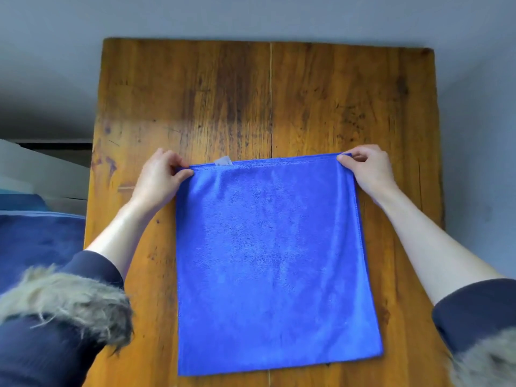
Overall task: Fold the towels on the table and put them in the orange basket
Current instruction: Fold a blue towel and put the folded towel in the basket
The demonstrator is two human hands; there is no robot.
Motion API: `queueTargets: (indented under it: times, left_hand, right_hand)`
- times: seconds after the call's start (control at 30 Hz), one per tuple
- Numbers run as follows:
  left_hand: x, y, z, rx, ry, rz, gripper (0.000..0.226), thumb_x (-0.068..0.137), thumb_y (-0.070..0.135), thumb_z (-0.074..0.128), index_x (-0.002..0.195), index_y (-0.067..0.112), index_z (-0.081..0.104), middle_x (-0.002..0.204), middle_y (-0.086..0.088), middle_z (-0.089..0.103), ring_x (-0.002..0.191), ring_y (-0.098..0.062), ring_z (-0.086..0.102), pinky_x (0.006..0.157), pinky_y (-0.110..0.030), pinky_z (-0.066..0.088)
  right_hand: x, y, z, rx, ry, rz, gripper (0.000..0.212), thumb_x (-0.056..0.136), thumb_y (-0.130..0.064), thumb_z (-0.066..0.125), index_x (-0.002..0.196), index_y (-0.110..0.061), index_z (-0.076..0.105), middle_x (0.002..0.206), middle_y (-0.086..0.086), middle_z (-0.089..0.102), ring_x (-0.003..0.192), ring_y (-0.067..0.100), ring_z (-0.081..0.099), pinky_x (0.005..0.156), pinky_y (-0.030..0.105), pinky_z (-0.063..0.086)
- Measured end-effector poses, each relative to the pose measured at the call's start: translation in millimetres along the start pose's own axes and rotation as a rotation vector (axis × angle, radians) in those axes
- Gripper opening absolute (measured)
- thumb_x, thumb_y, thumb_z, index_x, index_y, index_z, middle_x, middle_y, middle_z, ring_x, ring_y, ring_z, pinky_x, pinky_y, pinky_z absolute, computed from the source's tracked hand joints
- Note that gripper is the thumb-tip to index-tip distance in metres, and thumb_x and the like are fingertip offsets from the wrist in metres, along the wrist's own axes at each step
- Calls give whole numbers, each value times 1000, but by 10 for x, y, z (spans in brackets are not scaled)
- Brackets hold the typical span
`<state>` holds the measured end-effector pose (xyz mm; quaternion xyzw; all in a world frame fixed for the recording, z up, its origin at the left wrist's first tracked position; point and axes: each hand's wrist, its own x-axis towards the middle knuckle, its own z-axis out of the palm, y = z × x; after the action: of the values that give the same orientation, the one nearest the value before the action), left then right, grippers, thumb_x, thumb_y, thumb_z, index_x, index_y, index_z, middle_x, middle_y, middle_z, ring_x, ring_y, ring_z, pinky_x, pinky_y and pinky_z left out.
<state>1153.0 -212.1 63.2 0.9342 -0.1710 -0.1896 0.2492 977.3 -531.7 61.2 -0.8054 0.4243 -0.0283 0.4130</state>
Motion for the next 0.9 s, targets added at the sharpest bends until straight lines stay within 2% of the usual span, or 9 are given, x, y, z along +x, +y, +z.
queueTargets:
  times: [0.1,0.23,0.37,0.43,0.5,0.6,0.7,0.77,0.9]
  left_hand:
    - [-14,15,10,32,-22,41,11,83,12,65,83,13,54,86,-6,55,82,-24,50,74,-37,40]
    - [-36,16,-20,1,-24,55,11,84,10,64,83,11,53,82,-8,55,77,-24,47,69,-32,36]
    - [-101,7,-106,-45,-50,25,9,86,10,63,84,11,54,81,-8,55,74,-21,47,59,-22,31]
    - [-153,12,-182,-78,-86,-13,8,86,11,62,84,11,55,78,-4,55,72,-19,46,58,-16,34]
    - [-208,18,-292,-154,-111,-49,9,85,12,63,80,14,56,76,-3,55,71,-20,47,63,-26,37]
    - [-314,97,-523,-275,-113,-52,15,85,13,65,74,19,57,76,-3,57,70,-19,49,66,-30,39]
    - [-486,242,-782,-366,-107,-36,11,86,13,64,77,15,58,78,-1,60,69,-12,52,64,-24,42]
    - [-614,342,-967,-396,-95,-10,9,87,12,63,79,12,59,80,-2,61,71,-12,54,67,-24,44]
    - [-856,574,-1374,-417,-29,59,13,87,11,62,75,13,58,77,-1,60,69,-10,53,62,-19,42]
  right_hand:
    - [25,-51,30,2,-51,33,2,83,-16,68,82,-14,66,104,14,60,87,16,56,77,24,40]
    - [-5,-153,25,110,-121,132,4,84,-12,66,82,-9,64,86,4,61,82,14,56,73,24,44]
    - [-90,-216,-65,180,-119,203,6,85,-10,65,80,-8,63,85,8,61,77,15,57,69,24,45]
    - [-179,-271,-172,224,-109,236,5,87,-10,63,84,-6,64,82,5,61,72,11,56,64,20,45]
    - [-294,-335,-302,240,-100,226,6,87,-11,62,83,-6,64,79,1,60,71,7,54,61,17,43]
    - [-523,-442,-538,321,-79,221,8,88,-10,61,87,-5,66,82,2,63,74,7,56,67,18,44]
    - [-825,-525,-780,477,-73,232,10,89,-9,59,85,-4,66,82,5,64,76,12,58,70,22,47]
    - [-1053,-571,-942,544,-79,220,11,89,-9,58,82,-7,66,82,6,63,76,13,57,68,21,45]
    - [-1413,-739,-1236,559,-97,152,11,91,-10,57,84,-9,66,86,8,63,82,17,57,75,27,47]
